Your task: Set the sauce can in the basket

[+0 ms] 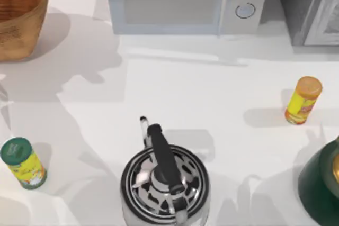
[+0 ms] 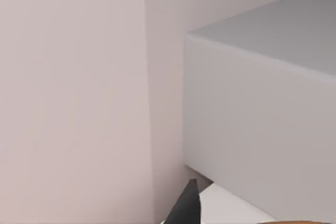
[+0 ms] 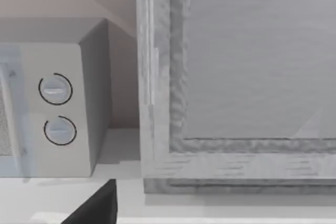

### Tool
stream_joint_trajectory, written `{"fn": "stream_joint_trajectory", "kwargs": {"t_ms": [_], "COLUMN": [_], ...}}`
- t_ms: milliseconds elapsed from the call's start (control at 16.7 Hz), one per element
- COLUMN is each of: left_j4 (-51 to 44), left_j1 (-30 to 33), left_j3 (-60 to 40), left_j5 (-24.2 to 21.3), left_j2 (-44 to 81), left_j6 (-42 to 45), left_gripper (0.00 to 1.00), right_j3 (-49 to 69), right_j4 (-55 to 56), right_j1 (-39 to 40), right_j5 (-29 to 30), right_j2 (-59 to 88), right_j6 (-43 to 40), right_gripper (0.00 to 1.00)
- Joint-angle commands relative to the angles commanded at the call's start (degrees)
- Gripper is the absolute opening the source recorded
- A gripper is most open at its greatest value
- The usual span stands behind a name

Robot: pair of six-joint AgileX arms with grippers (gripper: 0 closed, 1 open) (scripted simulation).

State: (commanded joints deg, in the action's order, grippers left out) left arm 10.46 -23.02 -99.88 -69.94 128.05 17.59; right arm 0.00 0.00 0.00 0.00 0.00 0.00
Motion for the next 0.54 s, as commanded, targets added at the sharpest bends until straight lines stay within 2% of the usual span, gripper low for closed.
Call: {"fn": "stream_joint_trajectory", "kwargs": {"t_ms": [180, 540], "left_j4": [0.0, 0.0], "left_j1": [0.0, 0.0], "left_j3": [0.0, 0.0], "left_j5": [0.0, 0.0], "left_j2": [0.0, 0.0], "left_j6": [0.0, 0.0], "left_gripper": [0.98, 1.0], "right_j3": [0.0, 0.0], "right_j4": [0.0, 0.0], "right_j1": [0.0, 0.0], "right_j5": [0.0, 0.0], "right_j2": [0.0, 0.0], "right_j6": [0.0, 0.0], "right_gripper": [1.0, 1.0]}}
